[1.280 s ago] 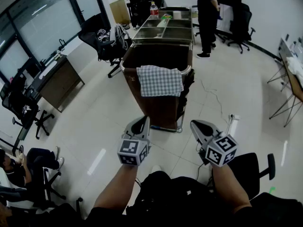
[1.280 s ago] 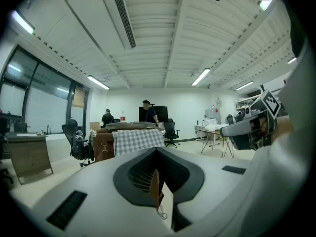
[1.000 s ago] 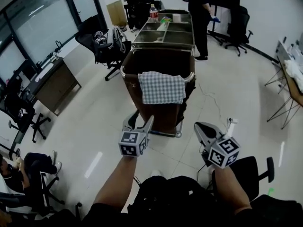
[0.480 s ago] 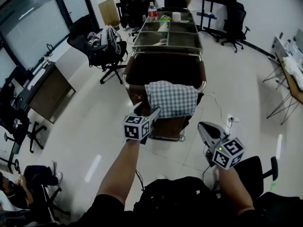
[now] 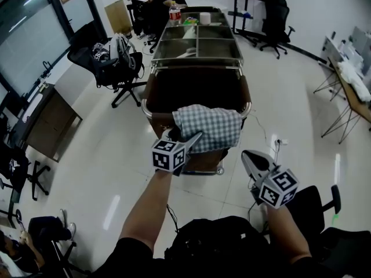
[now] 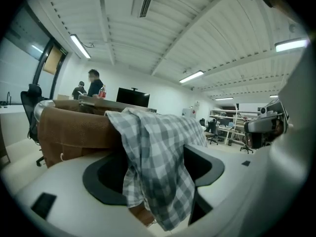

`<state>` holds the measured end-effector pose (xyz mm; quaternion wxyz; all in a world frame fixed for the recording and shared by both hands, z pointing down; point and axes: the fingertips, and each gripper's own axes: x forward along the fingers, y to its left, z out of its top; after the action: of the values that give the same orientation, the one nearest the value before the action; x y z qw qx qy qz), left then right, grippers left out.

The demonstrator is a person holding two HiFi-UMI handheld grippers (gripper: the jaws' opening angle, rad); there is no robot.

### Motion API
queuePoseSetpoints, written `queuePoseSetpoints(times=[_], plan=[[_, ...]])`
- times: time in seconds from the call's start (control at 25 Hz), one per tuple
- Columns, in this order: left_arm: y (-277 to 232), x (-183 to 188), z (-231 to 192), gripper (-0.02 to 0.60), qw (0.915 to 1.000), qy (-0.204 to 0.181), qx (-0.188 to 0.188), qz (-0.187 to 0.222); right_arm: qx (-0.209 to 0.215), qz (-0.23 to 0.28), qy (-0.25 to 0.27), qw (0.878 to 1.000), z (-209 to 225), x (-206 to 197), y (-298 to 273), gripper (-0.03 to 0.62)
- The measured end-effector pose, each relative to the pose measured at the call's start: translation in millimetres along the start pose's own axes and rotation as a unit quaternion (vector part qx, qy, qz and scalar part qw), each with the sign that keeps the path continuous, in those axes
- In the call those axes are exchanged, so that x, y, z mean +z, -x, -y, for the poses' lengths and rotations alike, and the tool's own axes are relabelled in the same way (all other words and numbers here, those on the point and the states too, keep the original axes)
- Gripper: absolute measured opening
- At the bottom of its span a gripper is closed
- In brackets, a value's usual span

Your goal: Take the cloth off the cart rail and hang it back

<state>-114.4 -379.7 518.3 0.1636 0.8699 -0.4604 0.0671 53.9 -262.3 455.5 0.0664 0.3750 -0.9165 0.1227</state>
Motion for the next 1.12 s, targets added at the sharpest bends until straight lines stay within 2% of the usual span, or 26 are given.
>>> queuePoseSetpoints(times=[0.2, 0.28, 0.4, 0.48, 0.52, 0.72, 0.88, 1.12], plan=[[-15, 1, 12, 0.338, 0.9997, -0.012, -0.018, -0.012, -0.011, 0.000, 0.001, 1.000, 6, -1, 3, 0.020], [-15, 3, 11, 0.231, 0.9998, -0.016, -0.008, -0.008, -0.013, 0.001, 0.001, 1.000, 9, 0, 6, 0.020], [-11, 8, 7, 0.142, 0.9998, -0.016, 0.014, 0.003, -0.016, 0.000, 0.001, 1.000, 12, 1, 12, 0.020], [-7, 11, 12, 0.067, 0.9994, -0.026, 0.021, 0.009, -0.017, 0.001, 0.000, 1.000, 15, 1, 17, 0.020], [-6, 13, 15, 0.050, 0.9991, -0.032, 0.024, 0.010, -0.017, 0.002, -0.001, 1.000, 16, 0, 18, 0.020], [3, 19, 22, 0.031, 0.9987, -0.031, 0.040, 0.010, -0.002, 0.004, 0.000, 1.000, 10, 0, 24, 0.020], [17, 28, 36, 0.027, 0.9964, -0.055, 0.063, 0.012, 0.012, 0.007, 0.000, 1.000, 5, 1, 32, 0.020], [39, 39, 65, 0.026, 0.9947, -0.064, 0.077, 0.025, 0.026, 0.012, 0.001, 1.000, -1, 2, 57, 0.020]])
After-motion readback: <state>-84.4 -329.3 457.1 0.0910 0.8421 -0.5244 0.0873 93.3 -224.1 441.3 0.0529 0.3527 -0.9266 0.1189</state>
